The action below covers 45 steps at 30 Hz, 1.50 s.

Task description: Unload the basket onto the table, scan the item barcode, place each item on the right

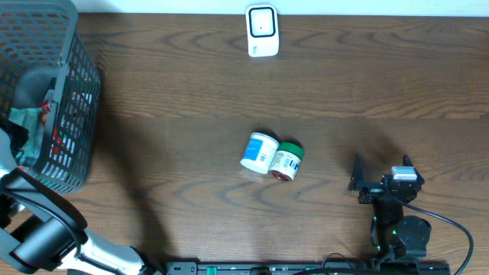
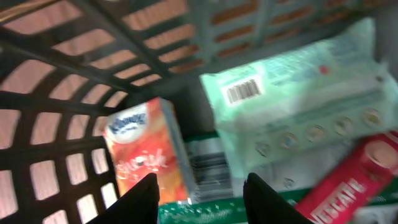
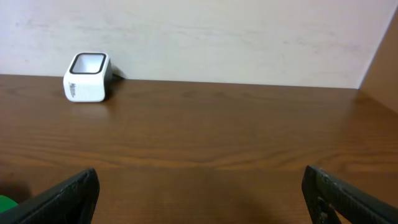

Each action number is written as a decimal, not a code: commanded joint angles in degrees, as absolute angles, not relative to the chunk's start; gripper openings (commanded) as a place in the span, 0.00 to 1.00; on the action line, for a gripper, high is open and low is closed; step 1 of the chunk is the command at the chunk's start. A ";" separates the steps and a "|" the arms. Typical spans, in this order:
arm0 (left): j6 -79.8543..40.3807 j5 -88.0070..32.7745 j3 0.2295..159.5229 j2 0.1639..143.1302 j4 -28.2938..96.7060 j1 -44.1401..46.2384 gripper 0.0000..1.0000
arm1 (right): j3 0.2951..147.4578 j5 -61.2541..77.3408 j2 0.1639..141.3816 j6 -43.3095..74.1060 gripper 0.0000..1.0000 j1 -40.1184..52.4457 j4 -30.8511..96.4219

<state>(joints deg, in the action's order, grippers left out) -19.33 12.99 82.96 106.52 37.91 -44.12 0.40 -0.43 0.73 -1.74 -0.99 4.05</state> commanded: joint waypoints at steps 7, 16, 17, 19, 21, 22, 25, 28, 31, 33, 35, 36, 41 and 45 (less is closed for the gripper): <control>-21.34 16.36 83.35 112.42 38.54 -44.51 0.44 | 0.32 -0.54 0.75 -1.98 0.99 -0.23 4.29; -21.34 16.38 83.20 116.55 39.68 -44.84 0.35 | 0.32 -0.56 0.78 -1.98 0.99 -0.23 4.27; -21.34 16.38 83.20 116.55 39.75 -44.82 0.20 | 0.32 -0.56 0.75 -1.98 0.99 -0.23 4.27; -21.34 16.12 83.22 116.31 39.62 -44.82 0.08 | 0.32 -0.56 0.78 -1.98 0.99 -0.23 4.27; -21.34 15.73 83.64 115.83 39.66 -44.75 0.08 | 0.32 -0.56 0.75 -1.98 0.99 -0.23 4.27; -21.34 15.70 83.92 115.39 39.79 -44.75 0.08 | 0.32 -0.56 0.75 -1.98 0.99 -0.23 4.27; -21.41 15.70 84.38 112.68 39.77 -44.66 0.07 | 0.32 -0.56 0.78 -1.98 0.99 -0.23 4.27; -21.80 15.73 84.75 108.38 39.20 -44.66 0.07 | 0.32 -0.56 0.78 -1.98 0.99 -0.23 4.27; -21.85 15.73 84.79 102.94 38.22 -44.64 0.07 | 0.32 -0.56 0.78 -1.98 0.99 -0.23 4.29; -23.14 15.73 84.79 99.39 38.06 -44.62 0.07 | 0.32 -0.56 0.75 -1.98 0.99 -0.23 4.27; -23.94 15.73 84.79 96.16 38.06 -44.23 0.07 | 0.32 -0.56 0.78 -1.98 0.99 -0.23 4.27; -23.94 15.73 84.79 94.74 38.02 -43.88 0.07 | 0.32 -0.56 0.75 -1.98 0.99 -0.23 4.27; -23.83 15.79 84.79 88.38 37.74 -40.27 0.07 | 0.32 -0.56 0.75 -1.98 0.99 -0.23 4.27; -21.47 19.00 84.79 84.33 37.50 -35.07 0.07 | 0.32 -0.56 0.75 -1.98 0.99 -0.23 4.29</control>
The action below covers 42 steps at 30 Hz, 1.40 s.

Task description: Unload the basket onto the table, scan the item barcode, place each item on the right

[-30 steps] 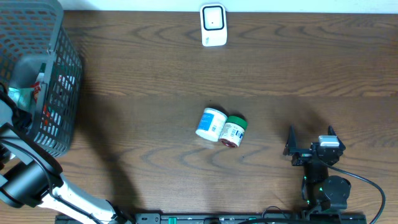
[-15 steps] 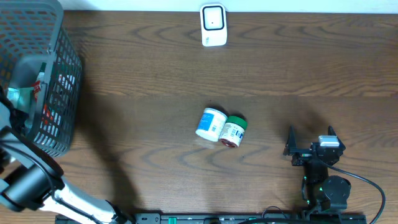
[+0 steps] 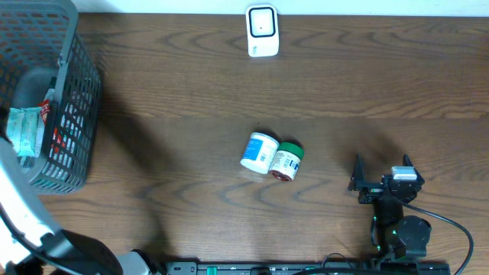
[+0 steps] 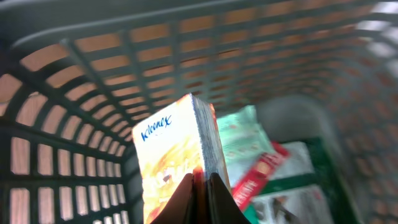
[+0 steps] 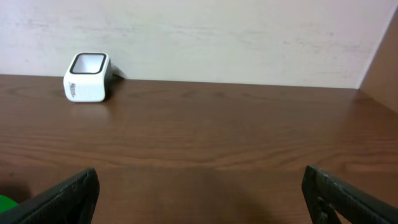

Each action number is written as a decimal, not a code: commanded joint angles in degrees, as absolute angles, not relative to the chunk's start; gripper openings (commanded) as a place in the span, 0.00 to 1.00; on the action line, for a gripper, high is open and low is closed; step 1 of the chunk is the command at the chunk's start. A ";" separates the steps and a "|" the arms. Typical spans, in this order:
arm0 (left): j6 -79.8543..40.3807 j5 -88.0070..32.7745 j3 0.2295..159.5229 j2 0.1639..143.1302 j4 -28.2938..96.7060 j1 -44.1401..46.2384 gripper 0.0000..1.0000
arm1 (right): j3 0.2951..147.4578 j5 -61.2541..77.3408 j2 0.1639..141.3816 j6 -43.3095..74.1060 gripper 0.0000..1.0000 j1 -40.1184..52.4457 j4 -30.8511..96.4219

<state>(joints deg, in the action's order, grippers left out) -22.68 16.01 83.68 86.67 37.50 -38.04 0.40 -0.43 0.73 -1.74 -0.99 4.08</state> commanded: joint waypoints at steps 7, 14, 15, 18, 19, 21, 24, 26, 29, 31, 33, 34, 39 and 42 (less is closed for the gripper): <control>-15.29 39.48 84.79 79.15 36.23 -19.31 0.07 | 0.32 -0.56 0.78 -1.98 0.99 -0.23 4.27; -9.93 51.88 84.79 78.67 32.51 -8.29 0.07 | 0.32 -0.56 0.75 -1.98 0.99 -0.23 4.27; -10.90 51.40 84.79 78.67 32.47 -8.27 0.08 | 0.32 -0.54 0.75 -1.98 0.99 -0.23 4.29; -11.27 45.25 84.79 78.67 32.97 -9.76 0.17 | 0.32 -0.56 0.75 -1.98 0.99 -0.23 4.29; -11.81 42.92 84.79 78.63 33.43 -10.57 0.25 | 0.32 -0.56 0.75 -1.98 0.99 -0.23 4.27; -14.35 38.41 84.79 78.54 34.68 -12.71 0.28 | 0.32 -0.54 0.75 -1.98 0.99 -0.23 4.29; -17.02 30.89 84.79 78.54 35.88 -17.30 0.47 | 0.32 -0.56 0.78 -1.98 0.99 -0.23 4.27; -18.59 25.67 84.79 78.59 36.80 -20.82 0.48 | 0.32 -0.56 0.78 -2.00 0.99 -0.23 4.27; -22.09 15.42 84.77 78.63 38.96 -27.20 0.54 | 0.32 -0.56 0.75 -1.98 0.99 -0.23 4.27; -23.86 9.13 84.77 79.09 40.36 -31.46 0.54 | 0.32 -0.56 0.75 -1.98 0.99 -0.23 4.27; -24.73 2.68 84.77 80.27 41.54 -35.27 0.56 | 0.32 -0.56 0.75 -1.98 0.99 -0.23 4.27; -24.86 -0.38 84.77 81.17 42.04 -36.91 0.57 | 0.32 -0.54 0.78 -1.98 0.99 -0.23 4.27; -26.11 -8.78 84.62 88.07 43.77 -41.78 0.58 | 0.32 -0.56 0.78 -1.98 0.99 -0.23 4.27; -26.26 -11.79 84.62 93.54 43.70 -42.68 0.62 | 0.32 -0.56 0.75 -1.98 0.99 -0.23 4.29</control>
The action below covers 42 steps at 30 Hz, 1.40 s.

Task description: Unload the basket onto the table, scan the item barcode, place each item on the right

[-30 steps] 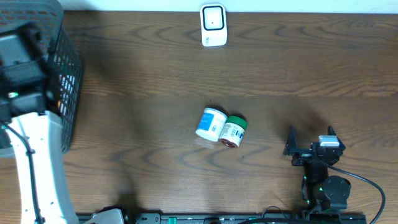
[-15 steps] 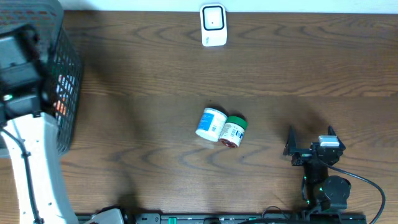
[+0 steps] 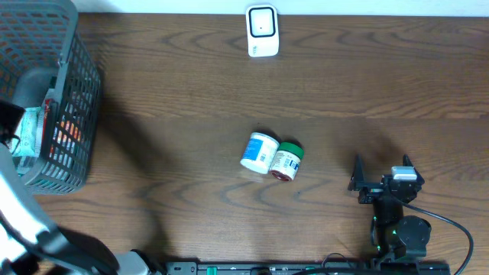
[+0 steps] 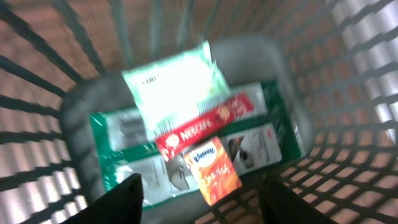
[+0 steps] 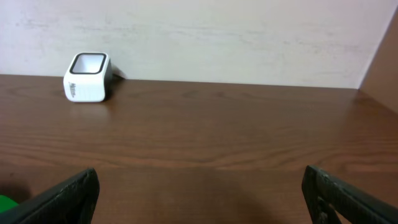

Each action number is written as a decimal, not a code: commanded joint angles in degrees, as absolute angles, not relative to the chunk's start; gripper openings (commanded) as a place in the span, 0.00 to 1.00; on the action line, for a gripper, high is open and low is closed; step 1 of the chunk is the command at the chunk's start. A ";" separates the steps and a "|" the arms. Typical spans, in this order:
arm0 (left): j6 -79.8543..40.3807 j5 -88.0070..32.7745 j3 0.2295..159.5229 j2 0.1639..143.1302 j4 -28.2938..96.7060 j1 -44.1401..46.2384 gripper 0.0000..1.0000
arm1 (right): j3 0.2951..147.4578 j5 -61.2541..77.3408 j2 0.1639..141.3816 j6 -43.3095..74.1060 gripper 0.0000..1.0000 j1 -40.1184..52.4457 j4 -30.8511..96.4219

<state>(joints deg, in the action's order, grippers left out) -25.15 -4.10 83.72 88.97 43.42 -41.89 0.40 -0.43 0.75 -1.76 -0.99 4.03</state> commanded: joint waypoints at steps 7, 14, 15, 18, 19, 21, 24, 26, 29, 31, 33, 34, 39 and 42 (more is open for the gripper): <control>-23.51 -16.05 84.62 102.43 43.27 -43.38 0.64 | 0.32 -0.56 0.75 -1.98 0.99 -0.23 4.27; -21.43 -15.40 84.62 106.28 43.22 -43.38 0.65 | 0.32 -0.56 0.75 -1.98 0.99 -0.23 4.29; -21.43 -15.40 84.62 106.83 43.22 -43.38 0.65 | 0.32 -0.56 0.75 -1.98 0.99 -0.23 4.27; -21.04 -15.42 84.60 108.81 43.27 -43.35 0.65 | 0.32 -0.56 0.75 -1.98 0.99 -0.23 4.27; -21.02 -15.42 84.60 109.51 43.27 -43.35 0.65 | 0.32 -0.56 0.75 -1.98 0.99 -0.23 4.27; -21.02 -15.42 84.60 111.15 43.27 -43.38 0.65 | 0.32 -0.56 0.75 -1.98 0.99 -0.23 4.27; -20.14 -15.40 84.60 113.16 42.52 -43.38 0.66 | 0.32 -0.56 0.75 -1.98 0.99 -0.23 4.27; -19.99 -15.46 84.60 114.39 41.45 -43.38 0.66 | 0.32 -0.56 0.75 -1.98 0.99 -0.23 4.27; -19.97 -15.44 84.60 115.94 41.12 -43.31 0.66 | 0.32 -0.56 0.75 -1.98 0.99 -0.23 4.27; -19.97 -15.44 84.55 116.55 41.15 -43.31 0.66 | 0.32 -0.56 0.75 -1.98 0.99 -0.23 4.27; -19.97 -15.44 84.55 117.14 41.28 -43.31 0.65 | 0.32 -0.56 0.75 -1.98 0.99 -0.23 4.29; -19.97 -15.59 84.55 117.30 41.30 -43.27 0.64 | 0.32 -0.56 0.78 -1.98 0.99 -0.23 4.27; -19.99 -20.16 84.55 117.45 40.97 -43.27 0.43 | 0.32 -0.56 0.78 -1.98 0.99 -0.23 4.27; -19.99 -22.26 84.55 117.45 40.86 -43.27 0.33 | 0.32 -0.56 0.75 -1.98 0.99 -0.23 4.27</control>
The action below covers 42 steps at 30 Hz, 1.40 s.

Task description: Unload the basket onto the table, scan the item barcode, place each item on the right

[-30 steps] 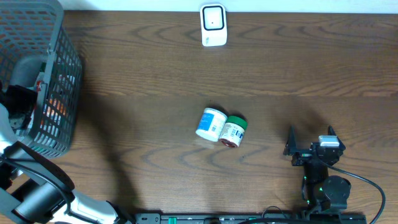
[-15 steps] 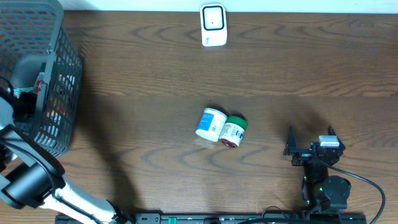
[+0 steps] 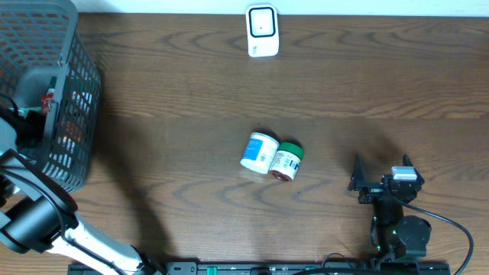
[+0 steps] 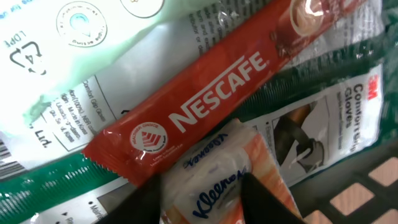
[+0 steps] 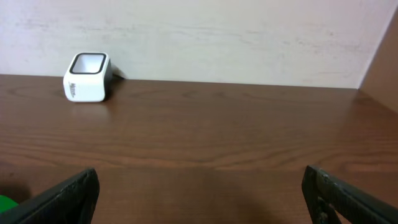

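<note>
My left gripper [image 4: 202,202] is down inside the grey basket [image 3: 72,46], open, with one finger on each side of an orange-and-white Kleenex tissue pack [image 4: 217,180]. The pack lies on the basket's contents. I cannot tell whether the fingers touch it. A white barcode scanner [image 3: 261,30] stands at the table's far edge and also shows in the right wrist view [image 5: 87,77]. My right gripper [image 5: 199,199] rests open and empty at the front right of the table.
In the basket, a red Nescafe sachet [image 4: 205,106], a pale green wipes pack [image 4: 74,62] and a 3M gloves pack [image 4: 336,124] lie around the tissue pack. A white-and-blue bottle [image 3: 259,152] and a green-capped bottle [image 3: 286,160] lie mid-table.
My left gripper was high above the basket floor with the tissue pack lying loose below. It is now low, with its open fingers on either side of the pack. The right arm has not moved.
First my left gripper was open over the tissue pack in the basket. Then it was shut on the pack, held up off the other items. Later the pack lay back in the basket under the open gripper. Now the fingers flank it.
</note>
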Each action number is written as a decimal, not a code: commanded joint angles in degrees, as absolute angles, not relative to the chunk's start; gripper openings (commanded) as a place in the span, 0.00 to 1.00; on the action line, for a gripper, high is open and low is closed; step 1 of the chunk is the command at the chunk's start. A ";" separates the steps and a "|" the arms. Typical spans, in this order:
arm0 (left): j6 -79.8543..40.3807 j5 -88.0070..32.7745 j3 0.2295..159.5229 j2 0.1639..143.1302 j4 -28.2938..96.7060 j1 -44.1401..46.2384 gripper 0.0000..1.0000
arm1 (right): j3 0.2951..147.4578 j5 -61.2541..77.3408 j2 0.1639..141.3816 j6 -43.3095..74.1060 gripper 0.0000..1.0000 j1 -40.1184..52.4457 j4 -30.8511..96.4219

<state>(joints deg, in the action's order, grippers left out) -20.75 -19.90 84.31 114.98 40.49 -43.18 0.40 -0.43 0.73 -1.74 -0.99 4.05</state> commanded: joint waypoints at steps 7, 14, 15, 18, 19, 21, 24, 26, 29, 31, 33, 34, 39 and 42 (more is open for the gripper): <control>-20.10 -22.28 84.71 115.70 40.03 -43.66 0.07 | 0.32 -0.56 0.75 -1.98 0.99 -0.23 4.27; -21.74 -19.31 84.73 105.93 38.70 -43.97 0.07 | 0.32 -0.56 0.75 -1.98 0.99 -0.23 4.27; -21.76 -18.26 84.73 104.18 38.74 -43.97 0.07 | 0.32 -0.56 0.75 -1.98 0.99 -0.23 4.27; -23.62 -12.51 84.73 98.87 40.23 -43.97 0.07 | 0.32 -0.56 0.78 -1.98 0.99 -0.23 4.29; -24.84 -9.89 84.73 97.43 41.06 -43.97 0.07 | 0.32 -0.56 0.78 -1.98 0.99 -0.23 4.27; -26.70 -5.02 84.73 95.29 42.85 -43.97 0.07 | 0.32 -0.56 0.75 -1.98 0.99 -0.23 4.27; -28.80 -1.43 84.73 94.39 45.01 -43.97 0.07 | 0.32 -0.56 0.75 -1.98 0.99 -0.23 4.27; -30.04 -1.48 84.62 94.43 45.71 -43.97 0.07 | 0.32 -0.54 0.78 -1.98 0.99 -0.23 4.29; -30.83 -2.35 84.64 94.04 46.15 -43.97 0.07 | 0.32 -0.56 0.75 -1.98 0.99 -0.23 4.27; -30.74 -2.15 84.77 93.19 46.19 -43.97 0.07 | 0.32 -0.56 0.75 -1.98 0.99 -0.23 4.27; -30.15 -1.85 85.32 91.68 46.19 -43.97 0.07 | 0.32 -0.56 0.78 -1.98 0.99 -0.23 4.27; -29.34 -1.85 85.97 90.80 46.26 -43.97 0.07 | 0.32 -0.54 0.78 -1.98 0.99 -0.23 4.29; -25.76 -1.85 91.85 87.90 49.50 -43.90 0.07 | 0.32 -0.56 0.75 -1.98 0.99 -0.23 4.27; -23.57 -1.83 97.91 87.55 54.68 -43.42 0.07 | 0.32 -0.56 0.75 -1.98 0.99 -0.23 4.27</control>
<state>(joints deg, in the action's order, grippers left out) -26.83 -2.72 92.01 89.97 52.51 -43.70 0.40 -0.43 0.73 -1.74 -0.99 4.05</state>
